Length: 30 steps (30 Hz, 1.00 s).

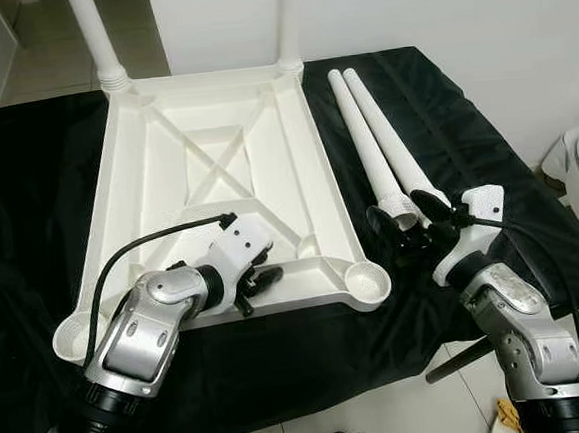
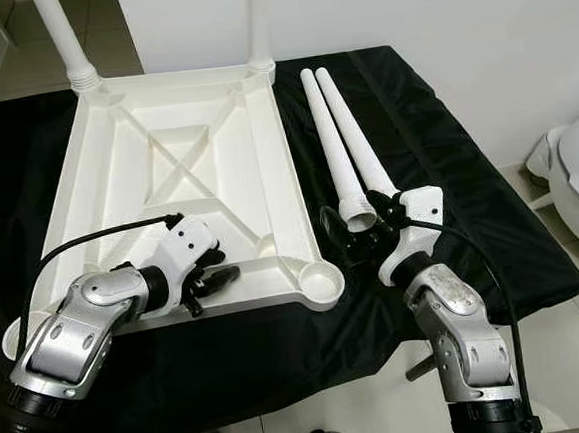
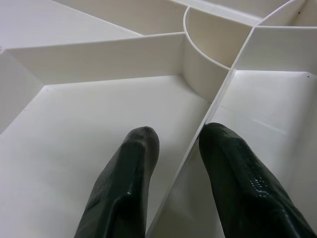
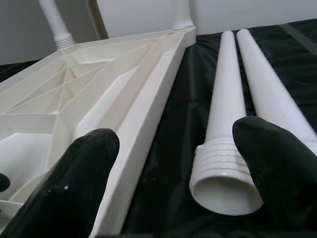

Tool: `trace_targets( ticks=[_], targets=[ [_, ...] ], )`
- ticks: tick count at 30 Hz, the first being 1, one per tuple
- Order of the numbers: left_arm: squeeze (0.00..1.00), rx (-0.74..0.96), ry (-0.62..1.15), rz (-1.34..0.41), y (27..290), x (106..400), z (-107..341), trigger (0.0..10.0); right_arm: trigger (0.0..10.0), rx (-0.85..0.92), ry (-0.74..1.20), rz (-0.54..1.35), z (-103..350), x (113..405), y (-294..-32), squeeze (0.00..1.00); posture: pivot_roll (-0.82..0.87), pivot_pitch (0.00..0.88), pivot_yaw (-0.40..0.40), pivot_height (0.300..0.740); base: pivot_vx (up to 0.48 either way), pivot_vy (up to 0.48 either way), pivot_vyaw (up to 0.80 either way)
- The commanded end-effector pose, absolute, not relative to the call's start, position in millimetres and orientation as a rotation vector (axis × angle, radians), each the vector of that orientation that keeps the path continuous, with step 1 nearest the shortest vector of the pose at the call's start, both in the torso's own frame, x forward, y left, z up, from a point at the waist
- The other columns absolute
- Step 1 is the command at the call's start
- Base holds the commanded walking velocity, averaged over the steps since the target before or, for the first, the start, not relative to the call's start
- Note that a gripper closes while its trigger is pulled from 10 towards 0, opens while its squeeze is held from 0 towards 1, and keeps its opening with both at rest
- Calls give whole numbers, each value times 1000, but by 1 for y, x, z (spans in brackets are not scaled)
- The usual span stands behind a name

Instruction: Building children table

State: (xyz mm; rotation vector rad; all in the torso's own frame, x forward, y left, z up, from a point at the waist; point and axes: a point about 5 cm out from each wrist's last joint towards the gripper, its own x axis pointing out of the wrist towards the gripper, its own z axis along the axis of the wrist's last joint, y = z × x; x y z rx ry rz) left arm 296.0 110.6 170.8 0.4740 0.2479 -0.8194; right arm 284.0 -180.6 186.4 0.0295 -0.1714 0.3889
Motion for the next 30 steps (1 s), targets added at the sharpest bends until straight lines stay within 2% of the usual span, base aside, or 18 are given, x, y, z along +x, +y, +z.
trace_targets(
  ticks=[1, 8, 11, 12, 16, 17, 21, 25, 30],
  targets=[
    [0, 494, 207, -605, 130, 304, 177, 10000, 10000, 28, -178, 375, 186, 283, -183, 0, -45, 125, 3, 740, 0, 0, 0],
    [0, 478, 132, -624, 118, 297, 192, 10000, 10000, 48, -230, 349, 194, 288, -184, 0, -42, 120, -1, 740, 0, 0, 0],
    [0, 479, 33, -661, 101, 292, 206, 10000, 10000, 46, -258, 327, 198, 294, -187, 0, -34, 124, -16, 740, 0, 0, 0],
    [0, 472, 1, -679, 96, 291, 210, 10000, 10000, 44, -267, 320, 200, 296, -189, 157, -34, 126, -17, 740, 0, 0, 0],
    [0, 475, -49, -709, 89, 289, 216, 10000, 10000, 40, -275, 314, 203, 300, -190, 192, -31, 128, -18, 740, 0, 0, 0],
    [0, 458, -61, -697, 87, 292, 220, 10000, 10000, 39, -281, 299, 205, 303, -192, 1000, -30, 131, -18, 740, 0, 0, 0],
    [0, 423, -79, -682, 84, 297, 225, 10000, 10000, 41, -296, 272, 209, 307, -196, 1000, -28, 131, -17, 740, 0, 0, 0],
    [0, 359, -136, -600, 80, 313, 243, 10000, 10000, 16, -305, 154, 213, 318, -207, 1000, -32, 131, -12, 740, 0, 0, 0],
    [0, 317, -189, -524, 81, 326, 253, 10000, 10000, 5, -315, 112, 216, 326, -207, 1000, -38, 129, -13, 740, 0, 0, 0]
  ],
)
